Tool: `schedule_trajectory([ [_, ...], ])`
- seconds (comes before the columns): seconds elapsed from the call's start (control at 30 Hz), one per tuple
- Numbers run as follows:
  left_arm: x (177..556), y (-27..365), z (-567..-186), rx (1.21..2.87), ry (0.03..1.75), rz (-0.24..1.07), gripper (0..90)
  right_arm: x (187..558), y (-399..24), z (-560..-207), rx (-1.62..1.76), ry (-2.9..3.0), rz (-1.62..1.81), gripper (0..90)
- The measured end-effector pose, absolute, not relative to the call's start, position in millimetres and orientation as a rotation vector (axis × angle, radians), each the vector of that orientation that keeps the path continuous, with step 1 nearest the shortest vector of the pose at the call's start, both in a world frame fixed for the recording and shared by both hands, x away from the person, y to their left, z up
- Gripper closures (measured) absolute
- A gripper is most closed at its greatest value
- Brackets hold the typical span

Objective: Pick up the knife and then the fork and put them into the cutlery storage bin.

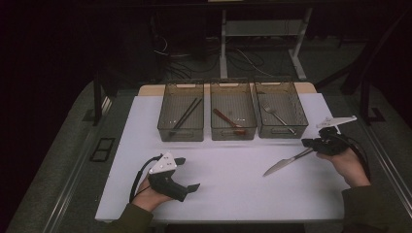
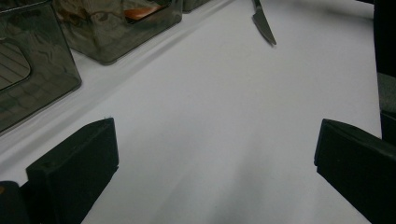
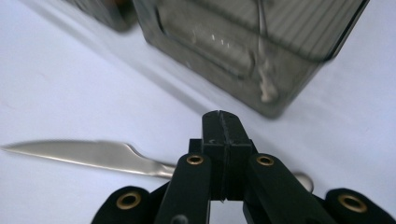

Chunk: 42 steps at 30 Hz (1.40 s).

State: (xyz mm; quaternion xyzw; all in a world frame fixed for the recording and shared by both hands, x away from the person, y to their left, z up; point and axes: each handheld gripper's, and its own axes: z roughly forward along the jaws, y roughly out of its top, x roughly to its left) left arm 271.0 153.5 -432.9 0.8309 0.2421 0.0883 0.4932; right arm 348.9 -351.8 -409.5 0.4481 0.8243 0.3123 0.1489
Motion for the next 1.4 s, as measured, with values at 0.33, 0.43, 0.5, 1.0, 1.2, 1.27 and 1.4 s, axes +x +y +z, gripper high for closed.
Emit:
schedule_trajectory([
  [0.33,271,154,-433,2.018,0.586,0.212,0.0,362,-345,-430,1.295,2.412,0.736,90.0],
  [0.43,271,153,-433,2.02,0.583,0.212,0.0,362,-347,-434,1.298,2.411,0.707,90.0],
  [0.5,271,153,-433,2.02,0.584,0.213,0.0,362,-348,-436,1.294,2.418,0.698,90.0],
  [1.0,271,154,-433,2.021,0.586,0.208,0.0,358,-348,-436,1.28,2.449,0.665,90.0],
  [1.2,271,154,-433,2.019,0.586,0.209,0.0,351,-352,-435,1.278,2.474,0.665,90.0],
  [1.27,271,154,-433,2.017,0.585,0.21,0.0,349,-353,-435,1.277,2.486,0.665,90.0],
  [1.4,271,155,-433,2.016,0.586,0.21,0.0,345,-353,-434,1.267,2.509,0.661,90.0],
])
